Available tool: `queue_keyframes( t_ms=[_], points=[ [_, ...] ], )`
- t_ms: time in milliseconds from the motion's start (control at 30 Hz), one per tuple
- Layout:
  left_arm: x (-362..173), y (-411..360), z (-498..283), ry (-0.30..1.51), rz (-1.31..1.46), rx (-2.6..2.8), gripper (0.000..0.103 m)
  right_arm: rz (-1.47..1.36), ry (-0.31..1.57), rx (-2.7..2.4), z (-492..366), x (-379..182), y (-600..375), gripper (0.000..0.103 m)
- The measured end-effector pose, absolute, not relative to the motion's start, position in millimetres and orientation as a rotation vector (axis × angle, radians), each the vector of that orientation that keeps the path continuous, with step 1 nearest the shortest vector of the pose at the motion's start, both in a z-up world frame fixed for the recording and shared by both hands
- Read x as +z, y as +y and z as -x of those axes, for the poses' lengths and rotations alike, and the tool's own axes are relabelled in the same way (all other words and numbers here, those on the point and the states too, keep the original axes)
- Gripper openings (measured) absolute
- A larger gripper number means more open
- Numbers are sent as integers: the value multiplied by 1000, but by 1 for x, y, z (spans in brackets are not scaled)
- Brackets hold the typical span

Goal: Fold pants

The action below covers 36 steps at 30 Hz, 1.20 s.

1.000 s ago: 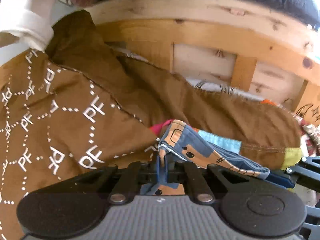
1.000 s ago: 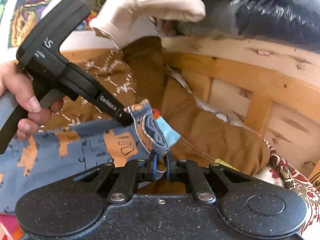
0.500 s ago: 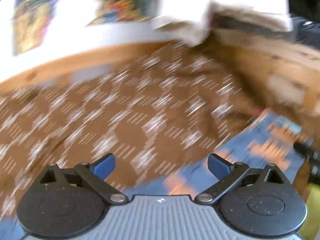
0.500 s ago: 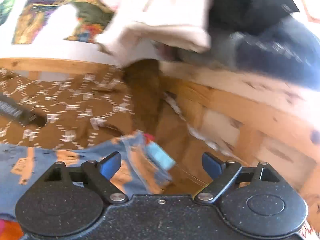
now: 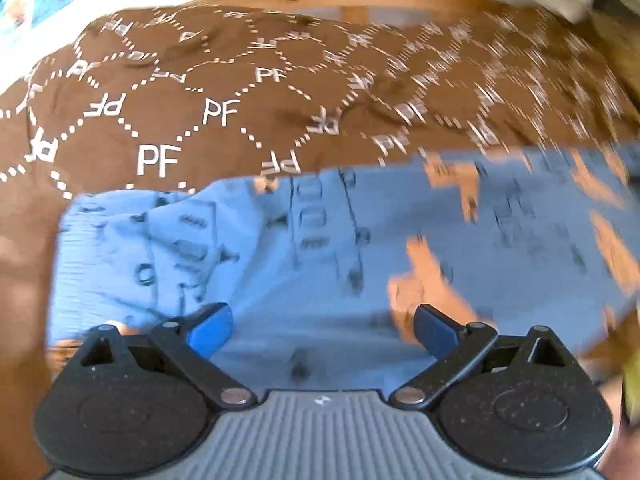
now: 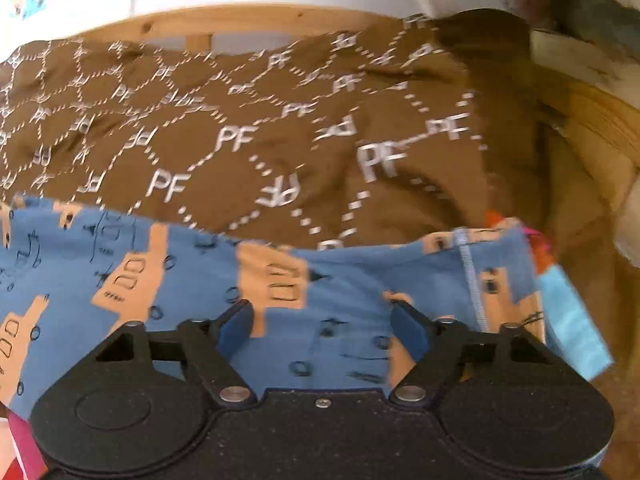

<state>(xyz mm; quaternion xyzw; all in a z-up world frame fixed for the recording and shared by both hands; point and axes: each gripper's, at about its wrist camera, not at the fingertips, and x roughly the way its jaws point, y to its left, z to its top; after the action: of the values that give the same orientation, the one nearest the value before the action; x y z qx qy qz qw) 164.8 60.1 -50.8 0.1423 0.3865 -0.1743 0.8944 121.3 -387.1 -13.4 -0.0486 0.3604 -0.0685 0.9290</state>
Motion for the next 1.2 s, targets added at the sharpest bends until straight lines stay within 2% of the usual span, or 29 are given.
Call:
queue_keyframes(
  t_ms=[100, 233, 367, 467, 567, 600, 633, 867, 933, 1000, 1100, 1200],
  points=[
    [-40, 61, -148, 824, -380, -383, 101, 190, 704, -199, -110, -10, -373, 85],
    [-10, 58, -147, 804, -340, -443, 101, 138, 634, -103, -93, 0, -350, 98],
    [24, 36, -179, 700, -291, -511, 103, 130, 672, 84, -88, -7, -306, 99],
    [32, 6, -225, 714, -313, -585, 101, 147, 702, 167, -88, -17, -280, 99],
    [23, -18, -280, 857, -319, -651, 86, 131, 690, 209, -84, -22, -272, 99],
    [19, -23, -294, 900, -307, -656, 76, 122, 670, 217, -83, -22, -272, 99],
    [15, -26, -304, 935, -303, -658, 72, 118, 658, 221, -82, -22, -272, 99],
    [0, -47, -313, 1075, -418, -777, 69, 100, 635, 225, -77, -27, -271, 99],
    [-8, -56, -307, 1097, -480, -760, 55, 93, 626, 223, -78, -27, -272, 99],
    [-14, -64, -299, 1109, -535, -738, 45, 94, 627, 220, -78, -27, -271, 99],
    [-15, -70, -292, 1086, -555, -721, 10, 94, 615, 215, -77, -26, -271, 99],
    [-5, -79, -287, 1021, -592, -677, 8, 121, 578, 220, -73, -24, -267, 99]
  ],
)
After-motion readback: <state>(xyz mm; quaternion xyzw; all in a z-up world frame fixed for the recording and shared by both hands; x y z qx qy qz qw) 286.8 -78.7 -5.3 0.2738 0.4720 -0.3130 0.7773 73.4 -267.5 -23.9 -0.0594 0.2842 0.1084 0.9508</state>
